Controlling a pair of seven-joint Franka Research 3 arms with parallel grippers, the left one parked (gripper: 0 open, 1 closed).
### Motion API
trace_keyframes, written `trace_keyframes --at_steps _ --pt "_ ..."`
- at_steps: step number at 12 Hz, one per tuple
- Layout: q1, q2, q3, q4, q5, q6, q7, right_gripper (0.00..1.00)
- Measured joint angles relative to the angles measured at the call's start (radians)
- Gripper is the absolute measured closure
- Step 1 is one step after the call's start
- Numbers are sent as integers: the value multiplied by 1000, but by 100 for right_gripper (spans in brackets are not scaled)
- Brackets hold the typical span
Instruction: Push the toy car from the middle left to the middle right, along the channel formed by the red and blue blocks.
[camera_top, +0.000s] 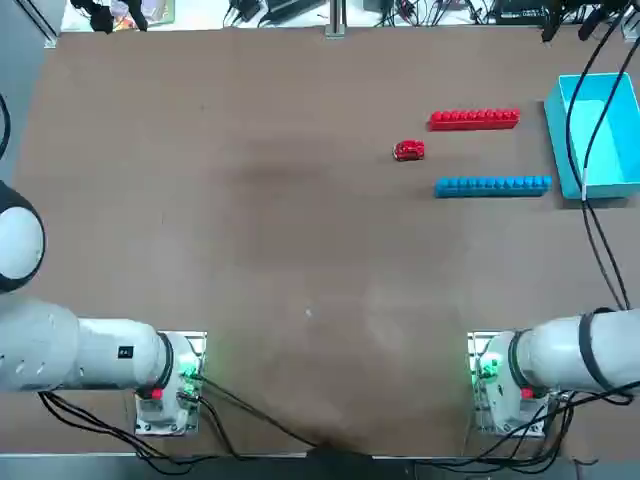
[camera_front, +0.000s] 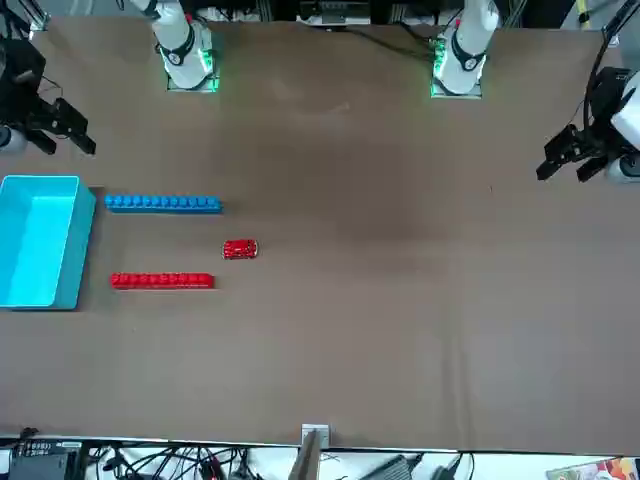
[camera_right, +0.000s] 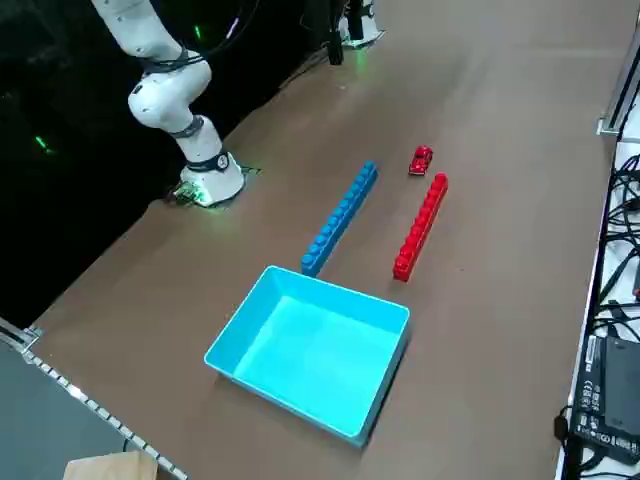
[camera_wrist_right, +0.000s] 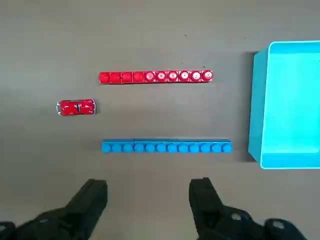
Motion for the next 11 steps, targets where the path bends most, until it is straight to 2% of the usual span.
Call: trace_keyframes --at_steps 8,11 --pt "5 2 10 3 5 4 18 0" --pt "46 28 13 -1 15 18 162 0"
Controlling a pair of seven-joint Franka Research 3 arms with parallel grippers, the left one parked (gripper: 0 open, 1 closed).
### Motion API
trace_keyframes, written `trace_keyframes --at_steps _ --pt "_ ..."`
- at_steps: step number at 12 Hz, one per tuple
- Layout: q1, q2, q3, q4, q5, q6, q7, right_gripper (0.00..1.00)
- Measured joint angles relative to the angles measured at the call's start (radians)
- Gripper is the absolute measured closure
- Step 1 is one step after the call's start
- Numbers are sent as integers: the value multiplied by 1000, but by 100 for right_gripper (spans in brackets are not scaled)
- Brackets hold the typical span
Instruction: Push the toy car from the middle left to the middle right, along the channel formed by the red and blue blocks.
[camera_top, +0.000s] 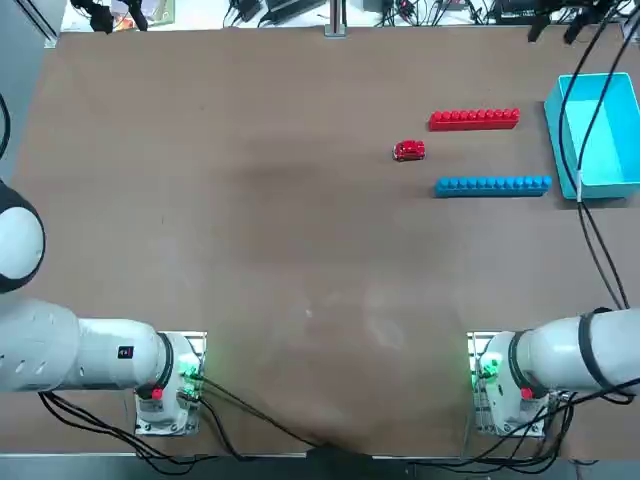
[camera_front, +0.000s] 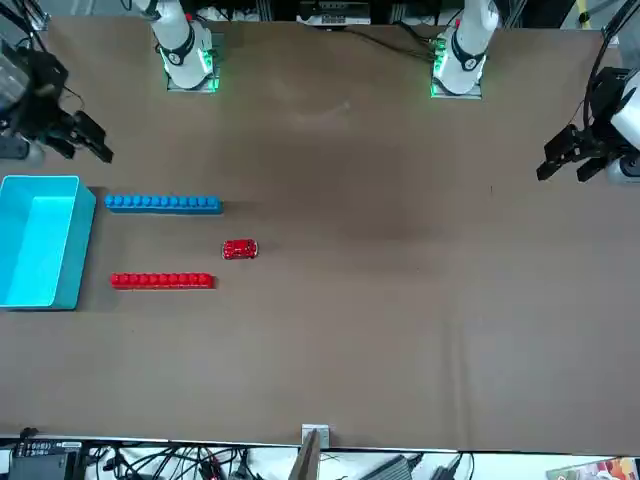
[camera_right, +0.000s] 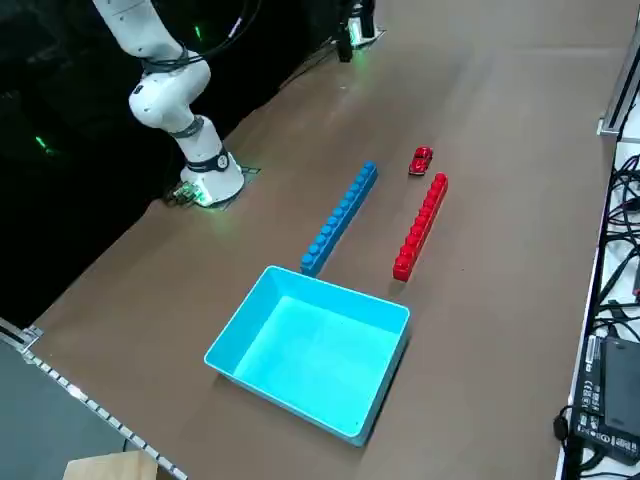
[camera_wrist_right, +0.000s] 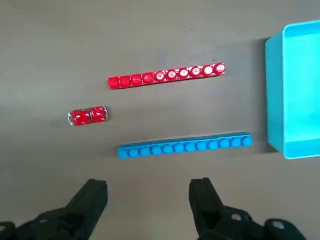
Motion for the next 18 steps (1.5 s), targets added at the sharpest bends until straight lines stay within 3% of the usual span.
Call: trace_keyframes --at_steps 7,11,18 --pt "113 97 5 -48 0 136 367 0" --pt "187 145 5 -129 0 282 618 0" --pt "277 279 6 -140 0 417 986 0"
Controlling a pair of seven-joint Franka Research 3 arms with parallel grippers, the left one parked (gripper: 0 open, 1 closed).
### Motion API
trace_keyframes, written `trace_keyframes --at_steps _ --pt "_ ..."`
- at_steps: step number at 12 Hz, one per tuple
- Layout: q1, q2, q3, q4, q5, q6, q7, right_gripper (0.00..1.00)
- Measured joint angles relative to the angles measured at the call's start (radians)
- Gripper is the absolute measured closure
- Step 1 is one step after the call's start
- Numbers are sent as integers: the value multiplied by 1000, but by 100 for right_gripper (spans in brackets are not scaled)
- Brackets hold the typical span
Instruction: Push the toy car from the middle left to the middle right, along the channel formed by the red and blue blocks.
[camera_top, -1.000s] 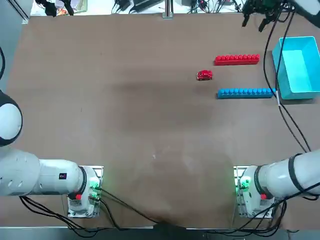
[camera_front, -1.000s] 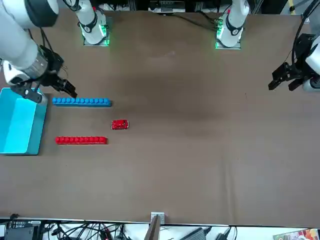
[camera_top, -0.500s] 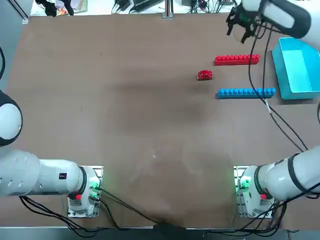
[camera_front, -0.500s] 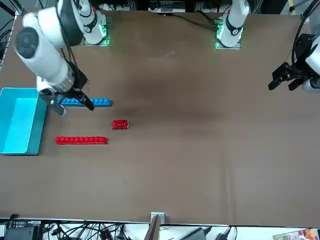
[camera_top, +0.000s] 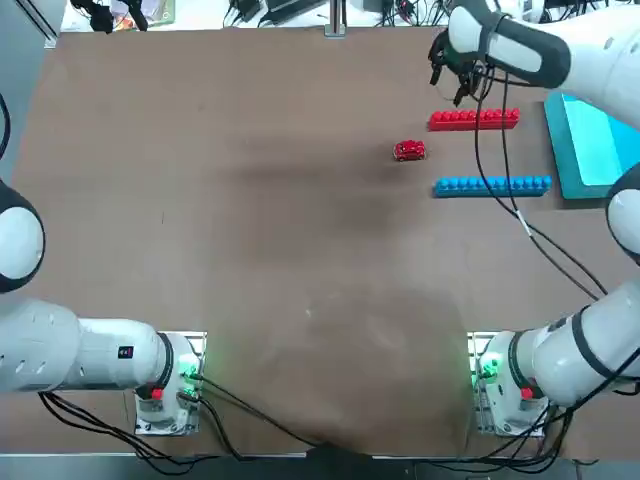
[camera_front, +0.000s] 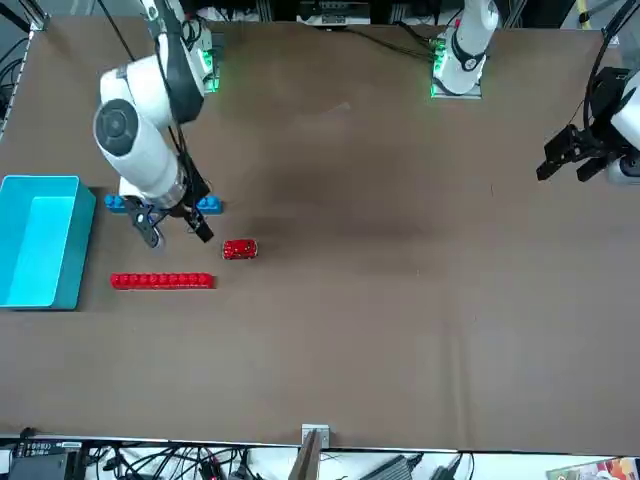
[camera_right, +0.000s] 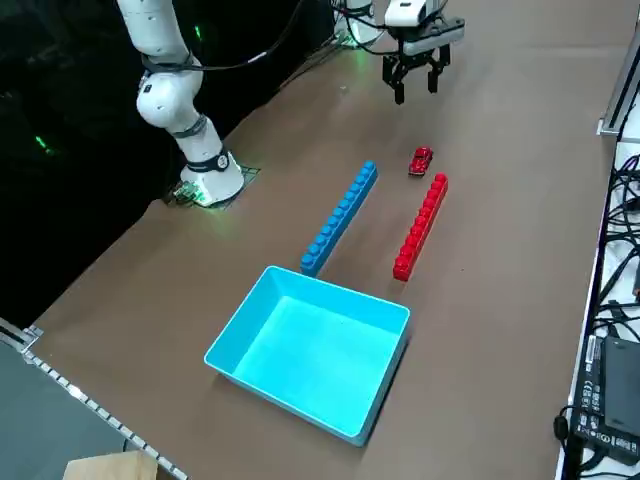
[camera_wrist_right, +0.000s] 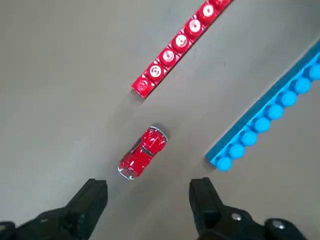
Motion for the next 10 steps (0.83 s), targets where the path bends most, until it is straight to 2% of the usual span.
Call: trace_keyframes --at_steps 6,10 --pt "28 77 0 -3 0 72 275 0" --pt "40 141 0 -25 -2 193 499 4"
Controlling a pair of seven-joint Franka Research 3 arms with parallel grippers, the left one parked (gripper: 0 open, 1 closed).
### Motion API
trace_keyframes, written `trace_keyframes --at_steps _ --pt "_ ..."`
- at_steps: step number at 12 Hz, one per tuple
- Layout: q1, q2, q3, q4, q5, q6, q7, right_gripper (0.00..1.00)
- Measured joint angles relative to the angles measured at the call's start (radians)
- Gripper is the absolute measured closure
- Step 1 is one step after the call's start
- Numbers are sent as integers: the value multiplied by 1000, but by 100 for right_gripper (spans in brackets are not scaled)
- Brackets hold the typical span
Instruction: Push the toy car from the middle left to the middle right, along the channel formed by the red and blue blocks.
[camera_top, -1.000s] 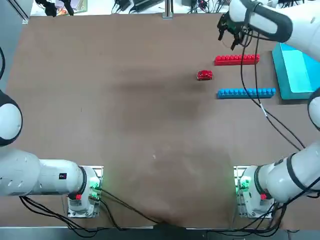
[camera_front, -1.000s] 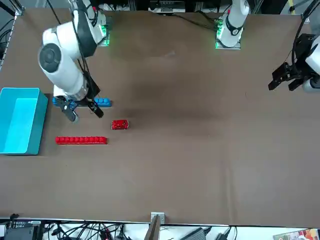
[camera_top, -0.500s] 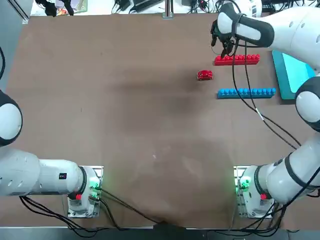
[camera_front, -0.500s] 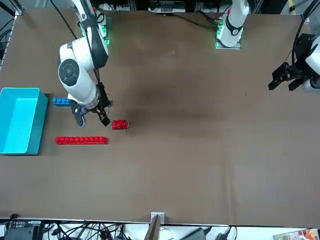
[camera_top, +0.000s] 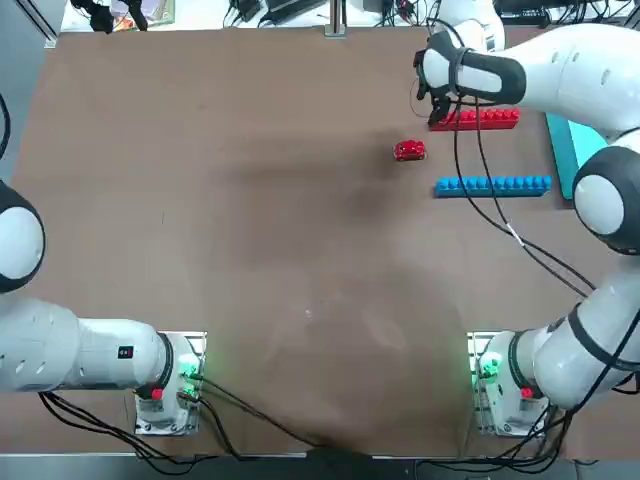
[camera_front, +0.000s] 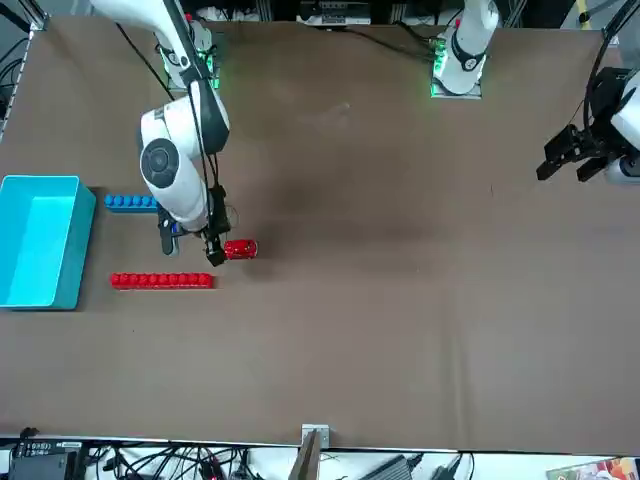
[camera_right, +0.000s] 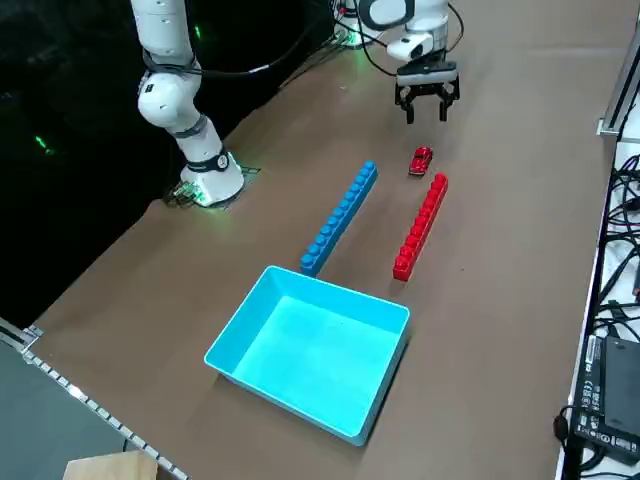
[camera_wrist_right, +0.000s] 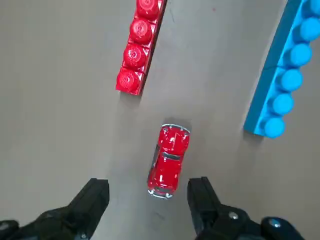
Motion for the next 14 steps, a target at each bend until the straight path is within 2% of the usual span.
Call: trace_keyframes --at_steps 7,14 --pt "12 68 0 -37 0 125 82 7" --pt "21 123 -1 -49 0 172 173 12"
